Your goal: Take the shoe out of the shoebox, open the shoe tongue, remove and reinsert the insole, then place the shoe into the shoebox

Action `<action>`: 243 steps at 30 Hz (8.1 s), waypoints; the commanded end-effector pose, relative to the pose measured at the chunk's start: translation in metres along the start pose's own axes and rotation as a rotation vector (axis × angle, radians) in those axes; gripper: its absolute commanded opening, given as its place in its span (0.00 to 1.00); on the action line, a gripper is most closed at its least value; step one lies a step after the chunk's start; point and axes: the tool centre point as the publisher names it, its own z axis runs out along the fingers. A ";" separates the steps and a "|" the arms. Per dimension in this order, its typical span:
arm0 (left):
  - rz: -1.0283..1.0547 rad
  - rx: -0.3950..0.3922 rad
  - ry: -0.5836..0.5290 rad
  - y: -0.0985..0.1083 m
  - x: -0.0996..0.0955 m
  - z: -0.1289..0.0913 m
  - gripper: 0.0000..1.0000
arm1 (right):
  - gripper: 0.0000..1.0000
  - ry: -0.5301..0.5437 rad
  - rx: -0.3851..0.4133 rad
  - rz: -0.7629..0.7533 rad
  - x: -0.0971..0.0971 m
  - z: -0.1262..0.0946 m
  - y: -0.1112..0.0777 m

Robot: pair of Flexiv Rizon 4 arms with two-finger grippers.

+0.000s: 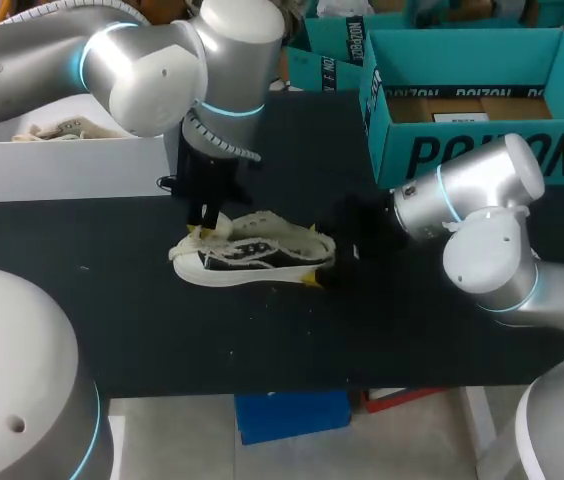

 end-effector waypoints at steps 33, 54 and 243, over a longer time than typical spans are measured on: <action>1.356 0.025 0.207 0.026 0.018 -0.109 0.00 | 0.00 -0.002 0.003 0.001 0.000 0.002 -0.003; 1.774 -0.081 0.294 0.012 0.030 -0.110 0.00 | 0.00 -0.002 0.003 0.001 0.000 0.002 -0.003; 1.265 0.460 -0.285 0.003 0.085 0.095 0.31 | 0.00 -0.002 0.003 0.001 0.000 0.002 -0.003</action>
